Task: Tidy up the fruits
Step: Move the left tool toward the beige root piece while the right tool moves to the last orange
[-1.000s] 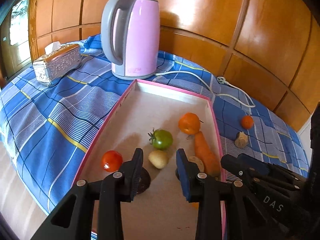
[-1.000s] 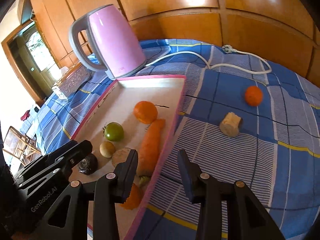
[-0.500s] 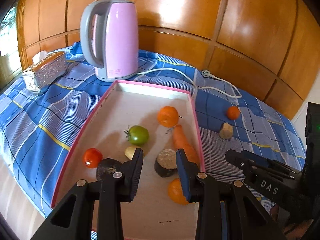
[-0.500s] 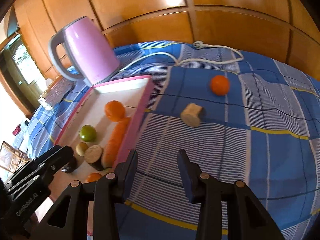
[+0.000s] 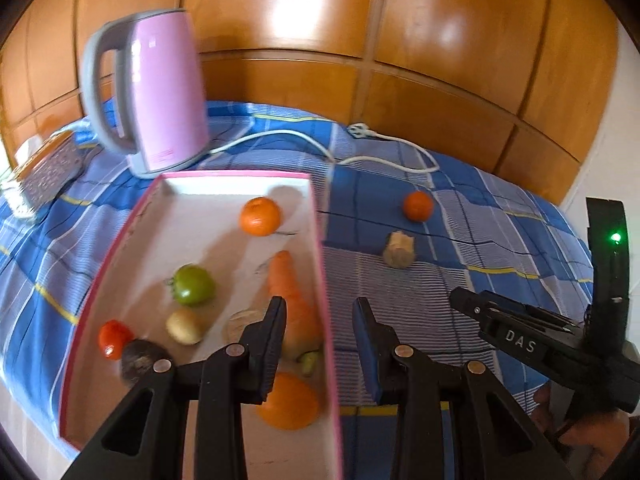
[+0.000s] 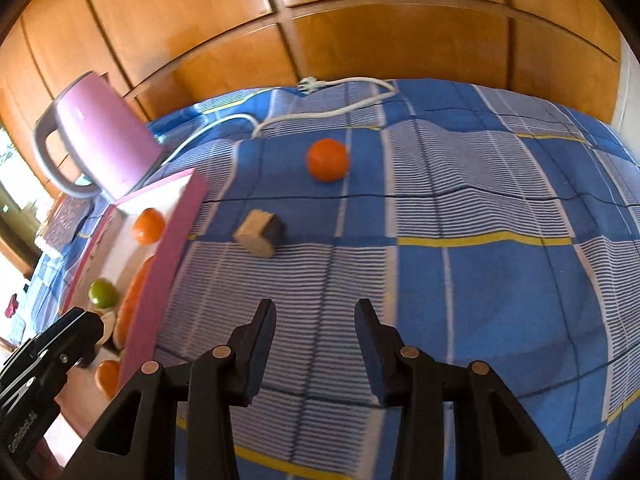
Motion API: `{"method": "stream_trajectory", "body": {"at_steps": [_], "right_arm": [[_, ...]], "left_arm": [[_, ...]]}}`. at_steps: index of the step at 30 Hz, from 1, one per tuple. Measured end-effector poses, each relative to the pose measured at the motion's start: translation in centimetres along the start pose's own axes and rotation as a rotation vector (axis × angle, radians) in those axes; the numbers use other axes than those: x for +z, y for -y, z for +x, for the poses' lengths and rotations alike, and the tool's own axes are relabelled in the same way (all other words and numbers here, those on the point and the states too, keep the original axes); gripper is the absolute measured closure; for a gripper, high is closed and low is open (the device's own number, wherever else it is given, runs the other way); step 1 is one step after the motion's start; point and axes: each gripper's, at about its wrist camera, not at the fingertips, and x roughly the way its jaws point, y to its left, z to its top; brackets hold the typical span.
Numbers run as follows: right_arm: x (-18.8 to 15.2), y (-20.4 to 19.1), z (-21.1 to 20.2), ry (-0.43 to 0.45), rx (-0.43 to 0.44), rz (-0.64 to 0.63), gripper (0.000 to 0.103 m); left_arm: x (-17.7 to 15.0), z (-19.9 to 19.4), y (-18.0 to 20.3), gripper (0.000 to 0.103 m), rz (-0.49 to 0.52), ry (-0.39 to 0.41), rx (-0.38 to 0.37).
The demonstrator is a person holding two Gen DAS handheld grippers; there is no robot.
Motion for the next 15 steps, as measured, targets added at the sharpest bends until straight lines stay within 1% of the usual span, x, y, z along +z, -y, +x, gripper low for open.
{"method": "stream_trajectory", "body": {"at_steps": [8,15], "right_arm": [[1.3,2.3,0.9,-0.006,-0.028,0.029,0.062],[2.9,2.7,2.0,-0.014,-0.025,0.008,0.062]], "left_arm": [[1.3,2.7,3.2,0.069,0.06,-0.035,-0.057],[2.1,5.7,5.0,0.068,0.081,-0.073,-0.074]]}}
